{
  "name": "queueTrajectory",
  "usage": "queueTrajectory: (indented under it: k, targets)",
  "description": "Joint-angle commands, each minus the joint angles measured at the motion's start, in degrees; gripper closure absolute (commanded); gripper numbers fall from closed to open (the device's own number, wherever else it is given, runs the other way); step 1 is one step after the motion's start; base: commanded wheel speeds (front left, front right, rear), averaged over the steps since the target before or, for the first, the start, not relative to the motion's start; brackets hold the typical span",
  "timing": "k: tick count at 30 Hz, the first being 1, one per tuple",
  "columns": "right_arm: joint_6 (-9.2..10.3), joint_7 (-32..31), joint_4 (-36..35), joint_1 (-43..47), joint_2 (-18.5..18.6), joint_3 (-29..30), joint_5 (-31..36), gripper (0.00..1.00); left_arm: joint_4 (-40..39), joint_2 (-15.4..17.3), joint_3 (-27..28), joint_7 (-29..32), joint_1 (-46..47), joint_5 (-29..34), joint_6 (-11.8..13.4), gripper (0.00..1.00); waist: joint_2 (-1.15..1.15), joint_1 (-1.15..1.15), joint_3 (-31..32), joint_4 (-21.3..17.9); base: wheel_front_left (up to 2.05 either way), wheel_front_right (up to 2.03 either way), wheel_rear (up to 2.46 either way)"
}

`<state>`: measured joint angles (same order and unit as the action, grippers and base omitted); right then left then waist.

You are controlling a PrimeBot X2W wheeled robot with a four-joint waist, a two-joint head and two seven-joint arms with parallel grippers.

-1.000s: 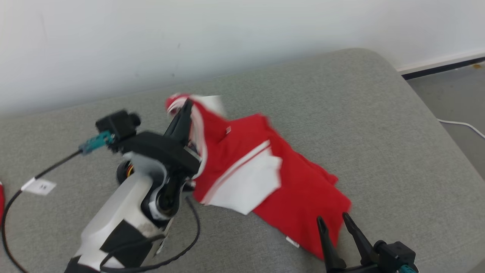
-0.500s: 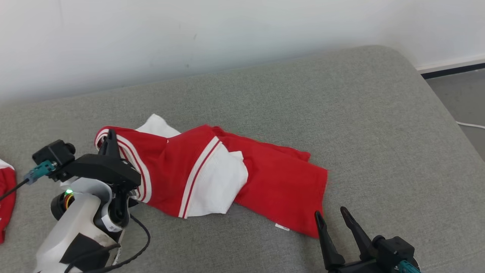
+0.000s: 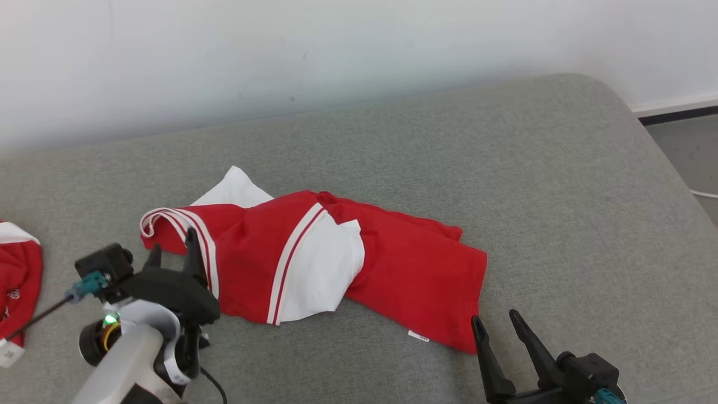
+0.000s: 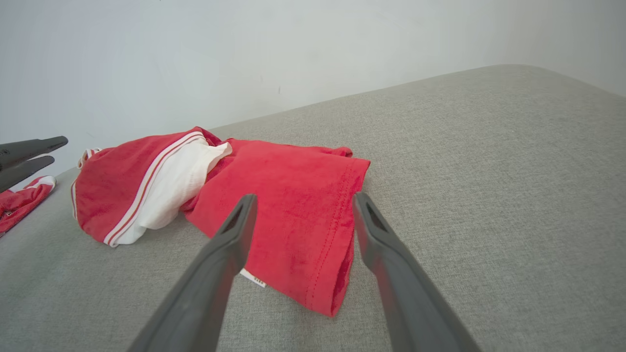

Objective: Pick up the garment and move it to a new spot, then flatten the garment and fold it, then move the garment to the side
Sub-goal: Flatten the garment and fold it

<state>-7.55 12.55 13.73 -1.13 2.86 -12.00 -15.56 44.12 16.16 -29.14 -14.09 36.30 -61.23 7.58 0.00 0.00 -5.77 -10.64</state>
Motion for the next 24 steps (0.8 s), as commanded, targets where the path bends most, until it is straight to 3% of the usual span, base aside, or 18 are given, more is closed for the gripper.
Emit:
queueTrajectory:
  k: [1, 7, 12, 24]
  targets:
    - [0.12, 0.1, 0.0, 0.5, 0.0, 0.4, -0.6, 0.0, -0.8, 0.2, -0.9, 0.9, -2.0, 0.4, -0.2, 0.0, 0.0, 0.0, 0.8, 1.1, 0.0, 0.0, 0.0]
    - [0.12, 0.4, 0.4, 1.1, 0.0, 0.3, -0.9, 0.0, -6.3, 0.8, -5.0, 3.6, -7.0, 2.7, 0.7, 0.0, 0.0, 0.0, 1.9, 2.9, 0.0, 0.0, 0.0]
    - [0.12, 0.6, 0.4, 1.0, 0.0, -0.1, -1.3, 0.0, -11.8, 0.6, -10.1, 6.7, -9.9, 6.0, 3.2, 0.0, 0.0, 0.0, 2.0, 3.4, 0.0, 0.0, 0.0]
    - [0.13, 1.2, 1.2, -0.9, 0.0, -0.6, -2.0, 0.0, -13.6, 0.0, -15.0, 12.6, -10.9, 8.4, 7.1, 0.0, 0.0, 0.0, -0.8, -0.8, 0.0, 0.0, 0.0]
